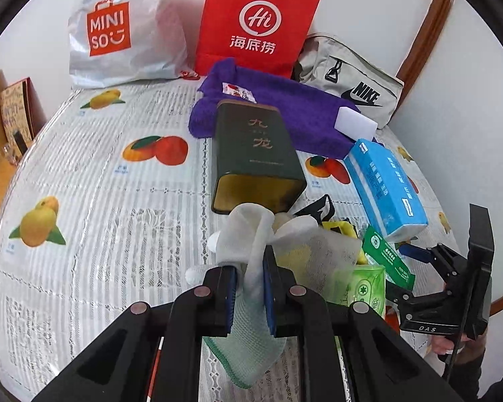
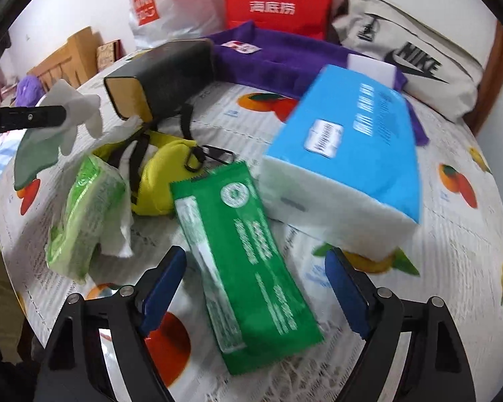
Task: Organize soft objects
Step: 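Grasp the white glove with mint cloth using the left tool while the right tool grasps the green wet-wipe strip, then carry the green strip onto the purple towel and release while the left tool places the glove there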
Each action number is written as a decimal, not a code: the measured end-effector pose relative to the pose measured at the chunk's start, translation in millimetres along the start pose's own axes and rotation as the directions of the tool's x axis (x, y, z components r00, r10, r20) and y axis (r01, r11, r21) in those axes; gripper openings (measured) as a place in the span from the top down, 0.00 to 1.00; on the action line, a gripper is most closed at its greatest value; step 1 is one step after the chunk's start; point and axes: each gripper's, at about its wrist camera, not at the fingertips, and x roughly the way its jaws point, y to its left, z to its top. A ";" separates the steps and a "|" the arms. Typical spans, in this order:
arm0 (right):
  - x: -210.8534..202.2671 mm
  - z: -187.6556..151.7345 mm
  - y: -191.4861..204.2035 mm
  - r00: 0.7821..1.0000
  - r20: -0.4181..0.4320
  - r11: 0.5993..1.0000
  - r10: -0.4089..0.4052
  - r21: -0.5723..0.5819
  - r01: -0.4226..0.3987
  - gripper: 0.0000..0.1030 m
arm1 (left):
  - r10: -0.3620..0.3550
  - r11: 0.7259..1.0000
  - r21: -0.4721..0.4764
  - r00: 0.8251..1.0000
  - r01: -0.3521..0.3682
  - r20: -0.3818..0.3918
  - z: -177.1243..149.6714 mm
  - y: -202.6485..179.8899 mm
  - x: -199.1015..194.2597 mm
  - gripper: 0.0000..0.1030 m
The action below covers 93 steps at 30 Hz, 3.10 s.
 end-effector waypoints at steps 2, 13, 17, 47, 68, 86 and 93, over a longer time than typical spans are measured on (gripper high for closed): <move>0.5 1.3 1.6 1.000 0.000 1.000 -0.004 -0.006 0.004 0.24 | 0.002 1.000 -0.005 1.000 -0.002 -0.002 -2.0 0.4 0.8 0.87; -31.4 -26.8 4.6 0.999 0.002 0.998 -0.042 0.036 0.042 0.58 | -0.004 0.998 -0.063 1.000 0.004 0.008 -19.0 11.2 2.3 0.84; -43.4 -36.4 -14.4 0.999 0.011 0.991 -0.036 0.127 0.035 0.58 | 0.002 0.996 -0.093 1.000 0.000 0.028 -21.3 15.1 -2.0 0.86; -88.8 16.3 -31.4 0.984 0.164 0.986 0.076 0.137 -0.099 0.58 | -0.068 0.988 -0.132 0.996 0.075 0.060 24.2 -4.7 -38.3 0.86; -56.0 129.8 -74.0 0.982 0.180 0.991 0.047 0.116 -0.069 0.60 | -0.062 0.992 -0.108 0.996 0.068 0.058 103.0 -3.8 -4.4 0.86; 31.6 215.3 -114.0 0.996 0.081 0.994 0.027 0.102 -0.036 0.60 | -0.092 0.989 -0.111 0.994 0.098 0.055 160.6 14.9 34.0 0.86; 67.4 232.6 -119.4 0.999 0.017 0.996 0.031 0.086 -0.032 0.60 | -0.080 0.991 -0.108 0.996 0.085 0.046 177.4 19.7 45.7 0.86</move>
